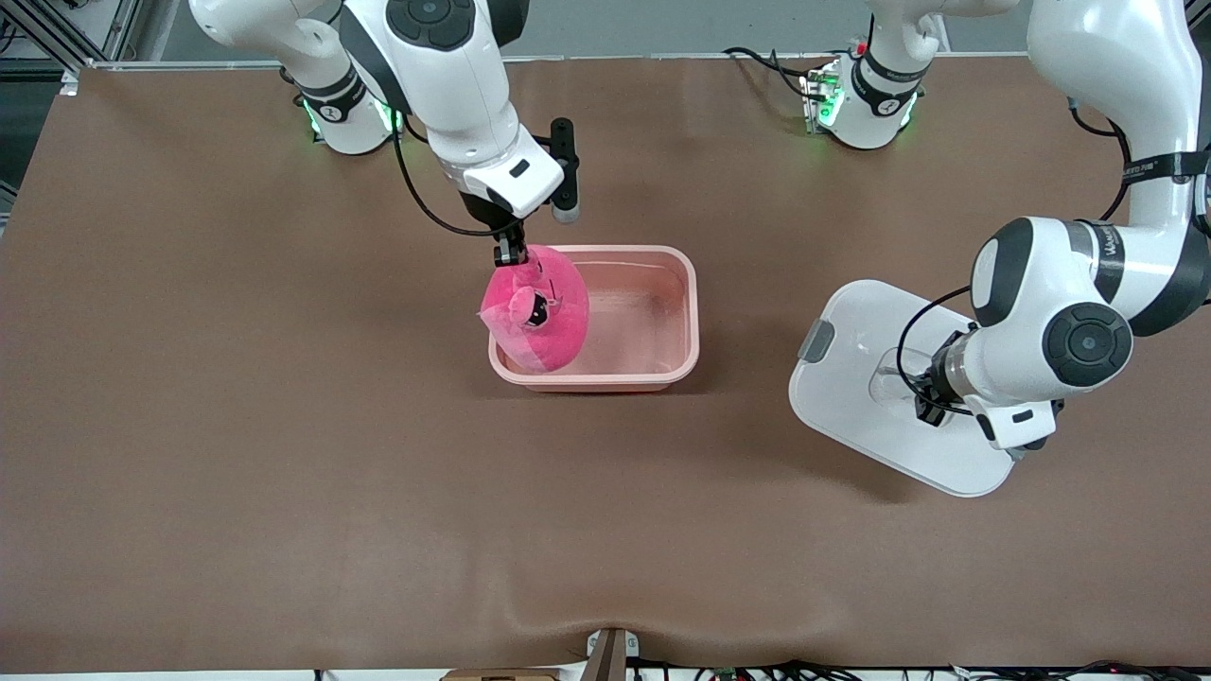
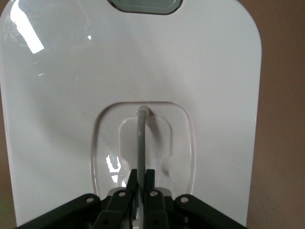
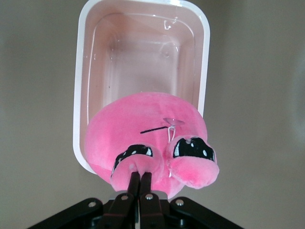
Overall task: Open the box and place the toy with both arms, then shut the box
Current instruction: 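Lift the pink toy with the right gripper and drop it into the box, then withdraw the right gripper while the left gripper carries the lid over the box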
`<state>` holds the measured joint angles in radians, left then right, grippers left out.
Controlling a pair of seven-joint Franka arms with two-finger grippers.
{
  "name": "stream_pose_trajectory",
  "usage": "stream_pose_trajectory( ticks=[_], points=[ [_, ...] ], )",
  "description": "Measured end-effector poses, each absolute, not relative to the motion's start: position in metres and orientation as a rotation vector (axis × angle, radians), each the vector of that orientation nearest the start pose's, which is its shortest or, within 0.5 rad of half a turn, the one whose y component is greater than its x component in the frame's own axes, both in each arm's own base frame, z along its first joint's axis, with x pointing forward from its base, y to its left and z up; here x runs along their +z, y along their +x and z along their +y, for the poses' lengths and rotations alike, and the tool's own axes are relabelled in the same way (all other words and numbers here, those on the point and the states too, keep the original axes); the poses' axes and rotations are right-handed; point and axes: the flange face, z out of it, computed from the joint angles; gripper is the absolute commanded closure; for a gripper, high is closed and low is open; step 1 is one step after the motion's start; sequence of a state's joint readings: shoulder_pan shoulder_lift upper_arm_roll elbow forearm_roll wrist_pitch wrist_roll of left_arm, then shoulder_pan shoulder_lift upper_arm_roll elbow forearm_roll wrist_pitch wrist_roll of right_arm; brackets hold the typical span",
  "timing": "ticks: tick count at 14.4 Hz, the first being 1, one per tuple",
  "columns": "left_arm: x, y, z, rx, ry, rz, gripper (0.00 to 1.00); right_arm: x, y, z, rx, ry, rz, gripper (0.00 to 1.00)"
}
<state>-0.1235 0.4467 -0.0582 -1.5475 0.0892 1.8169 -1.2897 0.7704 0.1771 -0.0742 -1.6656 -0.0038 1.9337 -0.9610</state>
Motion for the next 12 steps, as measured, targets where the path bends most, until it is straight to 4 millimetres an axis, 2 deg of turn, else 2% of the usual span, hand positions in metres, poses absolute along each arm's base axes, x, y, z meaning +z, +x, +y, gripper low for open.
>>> stream_pose_trajectory(
  ticks=[6,7,8,9,10,12],
  points=[
    [0.3768,0.6529,-0.1062,0.144,-2.553,-1.523,1.0,0.5043,0.4841,0.3999,0.135,2.048,2.333,1.0],
    [0.3764,0.6528,-0.106,0.145,-2.552,-1.523,1.0,0.5046,0.4847,0.3995,0.139,2.045,2.334,0.79],
    [0.3762,0.6527,-0.1059,0.146,-2.552,-1.522,1.0,0.5046,0.4849,0.3993,0.139,2.044,2.334,0.53],
    [0.376,0.6526,-0.1059,0.147,-2.552,-1.522,1.0,0.5046,0.485,0.3992,0.139,2.045,2.334,0.18],
    [0.3759,0.6526,-0.1059,0.147,-2.552,-1.521,1.0,0.5047,0.4851,0.399,0.139,2.045,2.333,0.0],
    [0.3756,0.6524,-0.1058,0.148,-2.552,-1.521,1.0,0.5046,0.4857,0.3982,0.138,2.042,2.333,0.0]
  ],
)
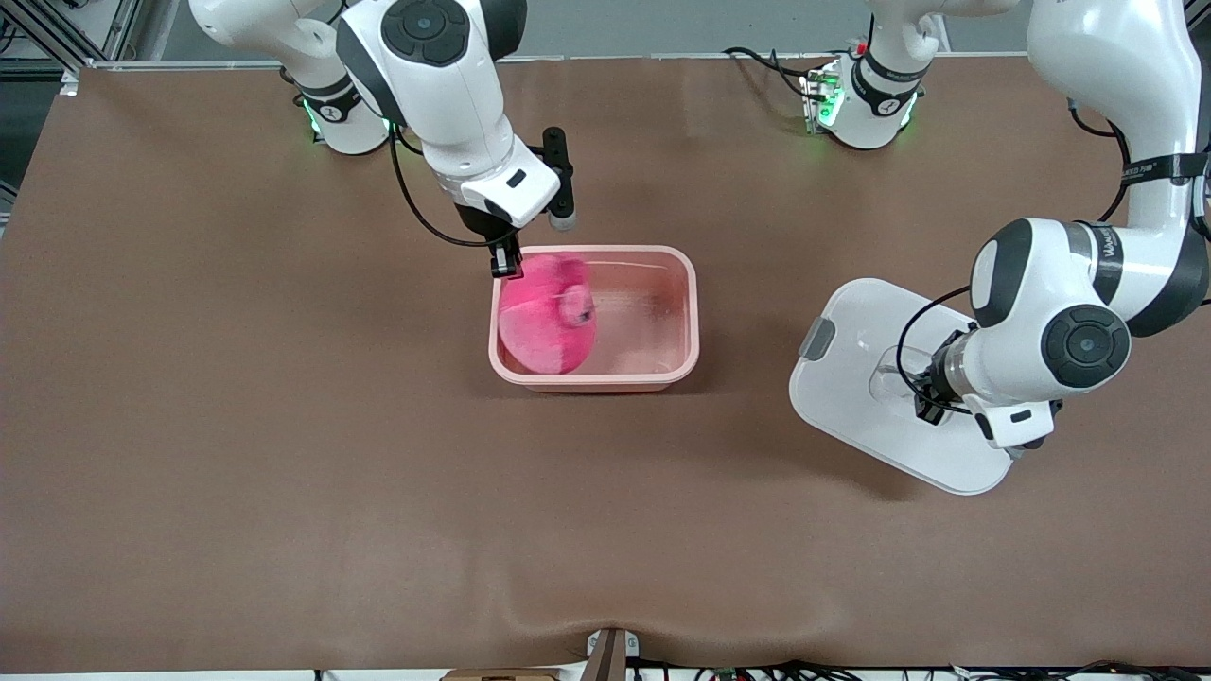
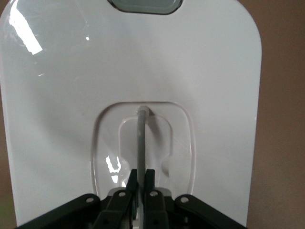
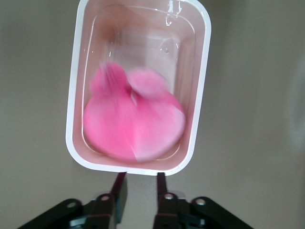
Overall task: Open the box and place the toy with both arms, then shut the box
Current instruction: 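Withdraw the right gripper while the left gripper carries the lid over the box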
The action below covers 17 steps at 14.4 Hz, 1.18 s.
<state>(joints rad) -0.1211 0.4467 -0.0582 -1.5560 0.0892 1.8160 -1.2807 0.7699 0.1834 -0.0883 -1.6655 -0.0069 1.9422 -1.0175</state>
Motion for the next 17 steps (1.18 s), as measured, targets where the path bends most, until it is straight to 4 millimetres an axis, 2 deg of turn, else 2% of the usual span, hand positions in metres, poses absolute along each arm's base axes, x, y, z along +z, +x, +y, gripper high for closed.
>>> stream_pose_trajectory(
  ticks=[4,6,9,12,14,17],
  points=[
    [0.374,0.652,-0.106,0.152,-2.55,-1.519,1.0,0.505,0.492,0.39,0.124,2.018,2.335,0.0],
    [0.374,0.651,-0.106,0.153,-2.55,-1.518,1.0,0.504,0.504,0.368,0.074,2.054,2.308,0.0],
    [0.374,0.65,-0.117,0.165,-2.563,-1.517,1.0,0.508,0.531,0.307,-0.015,2.18,2.207,0.0],
    [0.384,0.642,-0.154,0.176,-2.56,-1.583,1.0,0.52,0.559,0.234,-0.037,2.311,2.079,0.0],
    [0.405,0.633,-0.184,0.156,-2.565,-1.627,1.0,0.529,0.569,0.197,-0.027,2.372,2.008,0.0],
    [0.444,0.611,-0.228,0.118,-2.556,-1.725,1.0,0.538,0.578,0.153,-0.005,2.443,1.915,0.0]
  ],
)
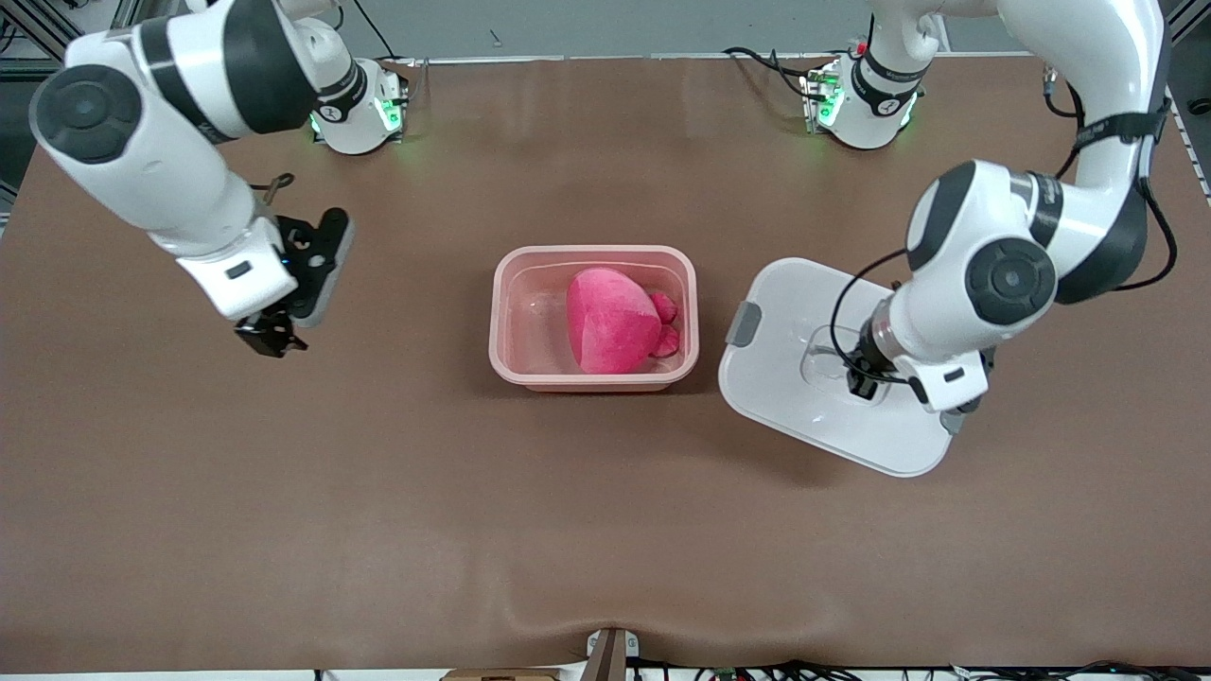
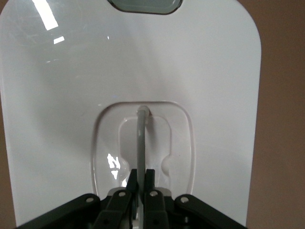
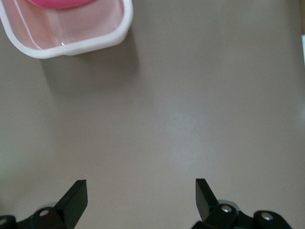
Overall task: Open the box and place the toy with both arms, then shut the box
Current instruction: 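Withdraw the right gripper while the left gripper carries the lid over the box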
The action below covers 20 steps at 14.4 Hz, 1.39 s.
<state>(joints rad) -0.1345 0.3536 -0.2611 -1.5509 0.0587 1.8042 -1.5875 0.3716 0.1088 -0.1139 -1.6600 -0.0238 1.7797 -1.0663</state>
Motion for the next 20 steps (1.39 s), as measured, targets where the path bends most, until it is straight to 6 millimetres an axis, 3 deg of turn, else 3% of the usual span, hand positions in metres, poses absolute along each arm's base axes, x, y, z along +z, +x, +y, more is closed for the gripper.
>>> stream_pose_trajectory(
  ticks=[3,7,10,13,16,20],
  points=[
    [0.468,0.586,-0.277,0.109,-2.525,-1.832,1.0,0.545,0.586,0.1,0.0,-2.606,-1.821,0.0],
    [0.475,0.555,-0.341,0.122,-2.47,-1.976,1.0,0.55,0.588,0.031,0.019,-2.725,-1.622,0.0],
    [0.473,0.529,-0.39,0.099,-2.426,-2.064,1.0,0.565,0.583,-0.006,-0.021,-2.948,-1.186,0.0],
    [0.466,0.503,-0.432,0.069,-2.378,-2.154,1.0,0.579,0.574,-0.03,-0.044,-3.084,-0.76,0.0],
    [0.459,0.481,-0.467,0.009,-2.345,-2.238,1.0,0.58,0.571,-0.048,-0.04,-3.136,-0.482,0.0],
    [0.427,0.446,-0.513,-0.136,-2.306,-2.284,1.0,0.579,0.563,-0.057,0.028,-3.159,-0.171,0.0]
  ],
)
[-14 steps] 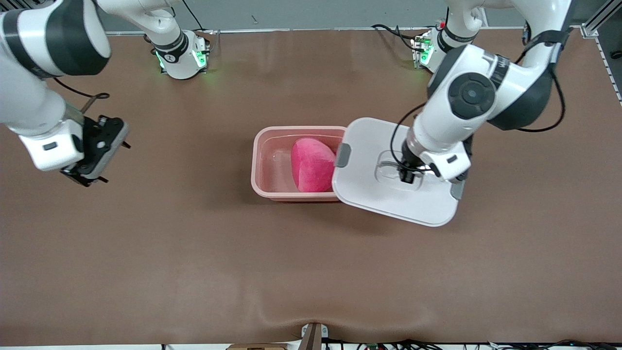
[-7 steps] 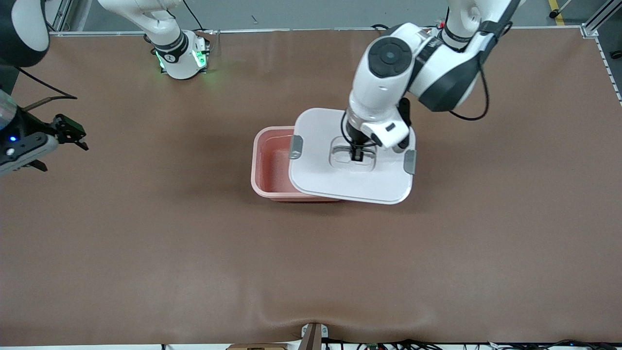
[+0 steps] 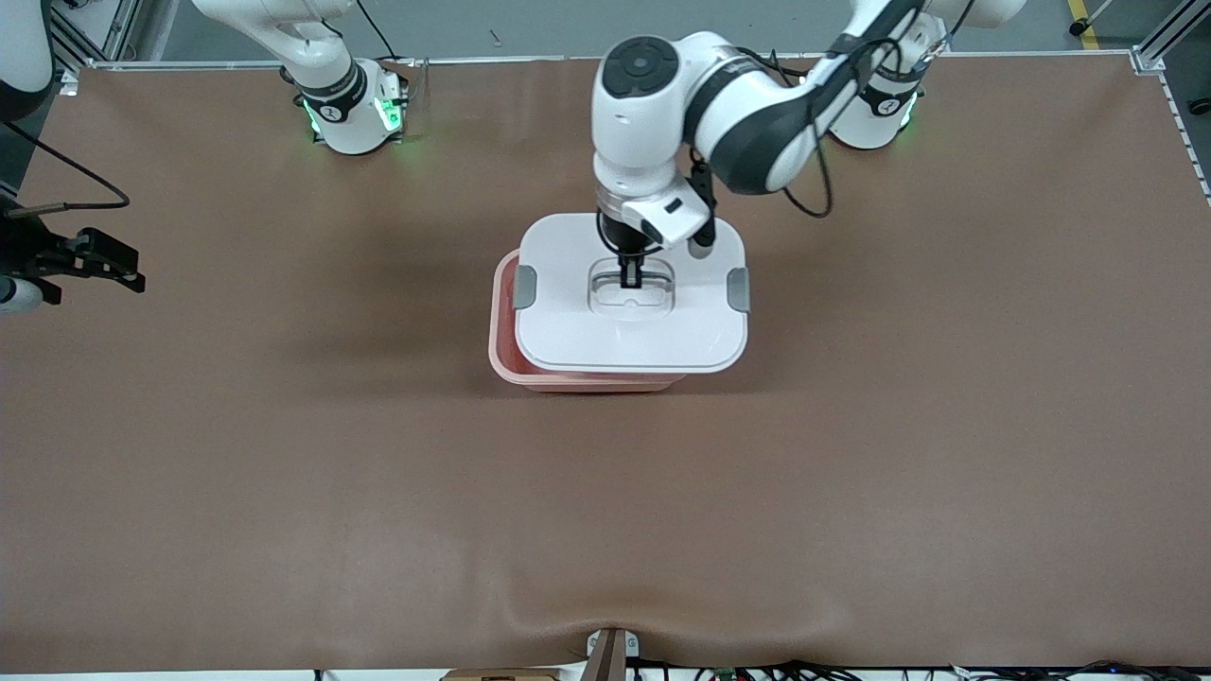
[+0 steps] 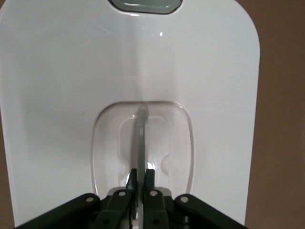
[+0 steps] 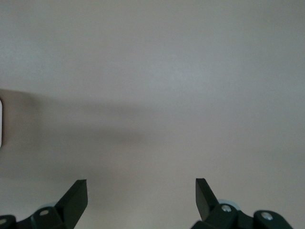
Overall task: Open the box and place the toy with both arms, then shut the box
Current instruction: 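Withdraw the right gripper while the left gripper carries the lid over the box, then lower the lid onto the box with the left gripper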
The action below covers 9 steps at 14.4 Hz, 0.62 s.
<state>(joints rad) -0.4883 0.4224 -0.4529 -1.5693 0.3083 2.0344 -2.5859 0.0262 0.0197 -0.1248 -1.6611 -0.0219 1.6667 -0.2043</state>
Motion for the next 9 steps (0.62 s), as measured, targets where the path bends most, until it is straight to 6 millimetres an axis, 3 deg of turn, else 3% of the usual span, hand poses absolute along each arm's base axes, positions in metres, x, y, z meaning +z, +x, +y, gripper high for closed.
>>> stream_pose_trajectory(
  ticks=[4,9],
  points=[
    [0.4,0.429,-0.541,-0.217,-2.296,-2.347,1.0,0.582,0.556,-0.073,0.053,-3.158,0.026,0.0],
    [0.384,0.427,-0.553,-0.283,-2.373,-2.329,1.0,0.605,0.544,-0.094,0.103,-3.119,0.117,0.0]
  ],
)
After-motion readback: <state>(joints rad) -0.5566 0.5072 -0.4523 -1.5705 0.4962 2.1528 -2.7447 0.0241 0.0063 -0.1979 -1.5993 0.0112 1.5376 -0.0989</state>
